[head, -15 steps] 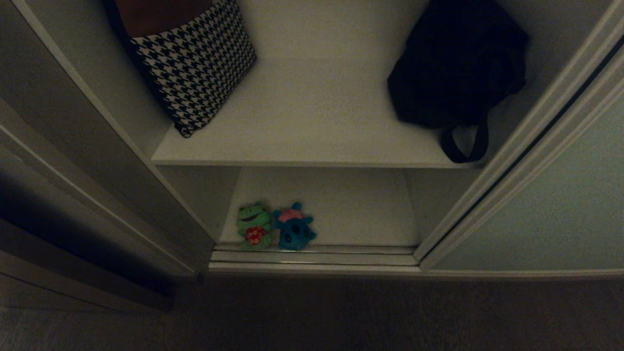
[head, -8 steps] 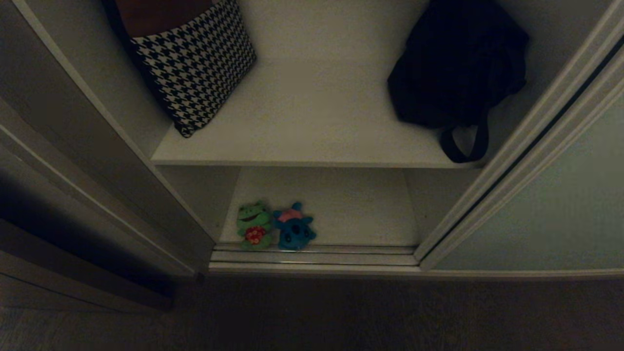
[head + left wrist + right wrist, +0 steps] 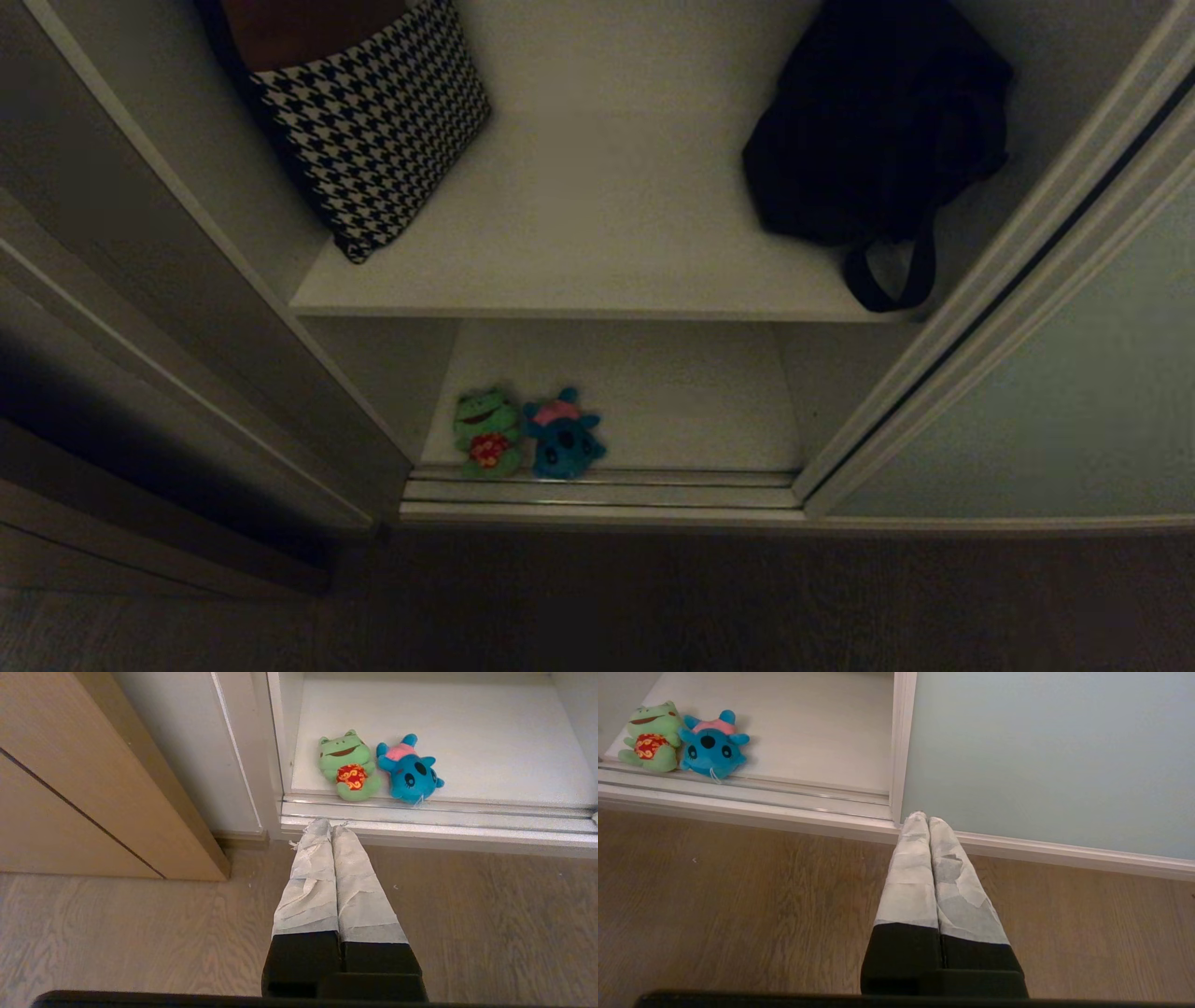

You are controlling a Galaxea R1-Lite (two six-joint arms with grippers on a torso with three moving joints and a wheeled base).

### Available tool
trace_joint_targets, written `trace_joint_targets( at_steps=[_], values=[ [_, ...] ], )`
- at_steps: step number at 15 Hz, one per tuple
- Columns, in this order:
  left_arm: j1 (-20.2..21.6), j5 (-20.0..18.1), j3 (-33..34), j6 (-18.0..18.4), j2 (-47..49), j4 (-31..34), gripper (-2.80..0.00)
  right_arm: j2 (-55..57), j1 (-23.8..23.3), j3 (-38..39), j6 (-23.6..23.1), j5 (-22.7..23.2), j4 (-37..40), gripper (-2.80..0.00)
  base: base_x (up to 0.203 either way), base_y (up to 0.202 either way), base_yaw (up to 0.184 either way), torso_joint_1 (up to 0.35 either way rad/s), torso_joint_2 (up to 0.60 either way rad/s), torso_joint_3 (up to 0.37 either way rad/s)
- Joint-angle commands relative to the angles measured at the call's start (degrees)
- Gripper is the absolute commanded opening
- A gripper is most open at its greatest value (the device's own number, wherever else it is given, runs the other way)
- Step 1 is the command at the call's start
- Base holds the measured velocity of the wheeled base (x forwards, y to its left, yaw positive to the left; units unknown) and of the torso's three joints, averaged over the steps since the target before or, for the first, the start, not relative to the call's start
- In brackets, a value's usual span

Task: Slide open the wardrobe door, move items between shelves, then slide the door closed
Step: Close the door

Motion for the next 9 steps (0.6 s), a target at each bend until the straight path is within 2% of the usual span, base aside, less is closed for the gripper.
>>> trace_joint_targets(
  at_steps=[1, 9],
  values=[
    [0.0, 0.0, 0.0, 0.0, 0.3, 0.0, -2.8, 0.0, 0.0, 0.0, 0.0, 0.0, 0.0, -2.8, 0.0, 0.0, 0.0, 0.0, 0.0, 0.0],
    [0.0, 0.1, 0.0, -0.2, 0.3, 0.0, -2.8, 0.0, 0.0, 0.0, 0.0, 0.0, 0.0, -2.8, 0.0, 0.0, 0.0, 0.0, 0.0, 0.0]
  ],
)
